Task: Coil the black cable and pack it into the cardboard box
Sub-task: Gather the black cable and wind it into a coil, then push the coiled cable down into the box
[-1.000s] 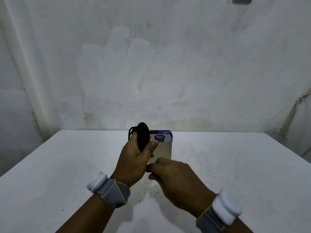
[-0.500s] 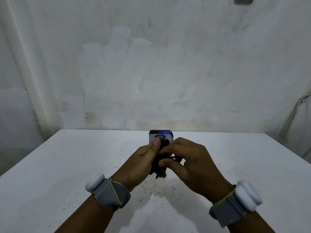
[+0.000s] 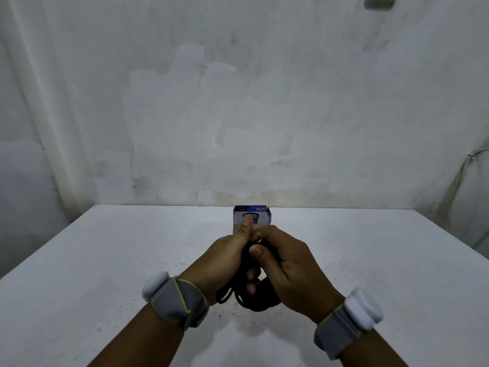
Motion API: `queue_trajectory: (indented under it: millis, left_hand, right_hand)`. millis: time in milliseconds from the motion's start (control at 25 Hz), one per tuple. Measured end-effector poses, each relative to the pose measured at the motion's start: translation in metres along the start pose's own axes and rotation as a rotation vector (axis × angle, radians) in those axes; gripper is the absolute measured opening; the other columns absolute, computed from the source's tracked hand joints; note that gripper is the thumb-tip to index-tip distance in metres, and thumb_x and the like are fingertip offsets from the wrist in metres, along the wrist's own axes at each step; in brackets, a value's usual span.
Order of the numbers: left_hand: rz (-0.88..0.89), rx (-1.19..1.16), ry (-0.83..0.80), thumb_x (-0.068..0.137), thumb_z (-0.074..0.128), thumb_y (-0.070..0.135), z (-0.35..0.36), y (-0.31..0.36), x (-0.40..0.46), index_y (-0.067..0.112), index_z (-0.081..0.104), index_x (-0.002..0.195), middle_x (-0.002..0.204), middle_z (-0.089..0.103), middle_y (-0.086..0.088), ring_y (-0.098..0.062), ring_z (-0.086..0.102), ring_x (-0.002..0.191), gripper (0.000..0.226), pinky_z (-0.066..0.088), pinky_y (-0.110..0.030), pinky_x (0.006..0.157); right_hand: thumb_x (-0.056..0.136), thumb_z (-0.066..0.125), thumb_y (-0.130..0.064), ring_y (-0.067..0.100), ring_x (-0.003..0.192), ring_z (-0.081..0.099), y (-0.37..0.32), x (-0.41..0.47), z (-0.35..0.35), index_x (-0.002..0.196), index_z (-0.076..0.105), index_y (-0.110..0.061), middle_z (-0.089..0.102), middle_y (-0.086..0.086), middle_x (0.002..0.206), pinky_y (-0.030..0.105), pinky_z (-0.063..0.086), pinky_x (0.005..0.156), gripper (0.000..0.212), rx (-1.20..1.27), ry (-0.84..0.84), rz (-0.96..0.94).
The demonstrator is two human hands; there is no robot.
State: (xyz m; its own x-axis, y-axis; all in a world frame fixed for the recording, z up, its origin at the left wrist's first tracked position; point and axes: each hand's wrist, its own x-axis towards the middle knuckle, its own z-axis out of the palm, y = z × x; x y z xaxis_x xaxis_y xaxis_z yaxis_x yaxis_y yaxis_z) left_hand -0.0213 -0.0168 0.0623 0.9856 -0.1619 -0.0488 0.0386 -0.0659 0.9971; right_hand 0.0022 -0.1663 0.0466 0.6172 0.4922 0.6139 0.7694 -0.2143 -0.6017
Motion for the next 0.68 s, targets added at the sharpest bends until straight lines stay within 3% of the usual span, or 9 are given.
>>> queue_trajectory:
  millis: [160, 280, 360, 440, 560, 680]
  left_hand:
    - [-0.042, 0.004, 0.065, 0.081, 0.038, 0.070, 0.002, -0.001, 0.007, 0.011, 0.070, 0.094, 0.065, 0.066, -0.009, -0.026, 0.065, 0.060, 0.068, 0.055, -0.037, 0.065]
    - [0.021, 0.010, 0.121, 0.093, 0.042, 0.054, 0.002, -0.005, 0.008, 0.027, 0.062, 0.105, 0.088, 0.075, 0.001, -0.019, 0.072, 0.075, 0.036, 0.059, -0.033, 0.070]
    - [0.124, 0.130, 0.176, 0.094, 0.049, 0.042, 0.001, -0.010, 0.009, 0.035, 0.053, 0.109, 0.106, 0.068, 0.008, -0.014, 0.070, 0.087, 0.017, 0.057, -0.033, 0.080]
    - [0.231, 0.249, 0.206, 0.092, 0.056, 0.035, 0.000, -0.014, 0.012, 0.040, 0.049, 0.112, 0.114, 0.060, 0.018, -0.004, 0.066, 0.093, 0.022, 0.052, -0.023, 0.083]
    - [0.346, 0.294, 0.219, 0.089, 0.062, 0.027, 0.000, -0.018, 0.018, 0.039, 0.049, 0.117, 0.115, 0.059, 0.022, 0.011, 0.059, 0.097, 0.033, 0.047, -0.006, 0.075]
    - [0.404, 0.213, 0.264, 0.088, 0.064, 0.022, 0.000, -0.022, 0.029, 0.037, 0.047, 0.125, 0.118, 0.061, 0.018, 0.005, 0.058, 0.107, 0.043, 0.051, -0.019, 0.088]
  right_hand:
    - [0.096, 0.052, -0.031, 0.004, 0.071, 0.063, 0.012, -0.002, 0.010, 0.095, 0.060, -0.027, 0.064, -0.015, 0.076, 0.008, 0.043, 0.063, 0.009, -0.051, 0.186, 0.050]
    - [0.095, 0.056, -0.030, 0.000, 0.074, 0.065, 0.026, 0.000, 0.013, 0.091, 0.062, -0.025, 0.068, -0.014, 0.077, 0.006, 0.045, 0.061, 0.009, -0.059, 0.329, 0.186]
    - [0.094, 0.058, -0.032, -0.001, 0.075, 0.064, 0.036, 0.004, 0.011, 0.085, 0.063, -0.028, 0.069, -0.013, 0.076, 0.007, 0.045, 0.061, 0.010, -0.052, 0.415, 0.302]
    - [0.093, 0.058, -0.036, 0.004, 0.068, 0.063, 0.044, 0.012, 0.008, 0.079, 0.062, -0.029, 0.069, -0.011, 0.073, 0.011, 0.044, 0.057, 0.016, -0.030, 0.462, 0.404]
    - [0.091, 0.058, -0.038, 0.017, 0.061, 0.061, 0.054, 0.026, 0.005, 0.075, 0.063, -0.027, 0.069, -0.006, 0.072, 0.031, 0.050, 0.058, 0.021, 0.058, 0.512, 0.537]
    - [0.089, 0.060, -0.036, 0.024, 0.057, 0.058, 0.063, 0.043, 0.002, 0.075, 0.066, -0.023, 0.069, 0.000, 0.075, 0.041, 0.052, 0.063, 0.020, 0.222, 0.565, 0.669]
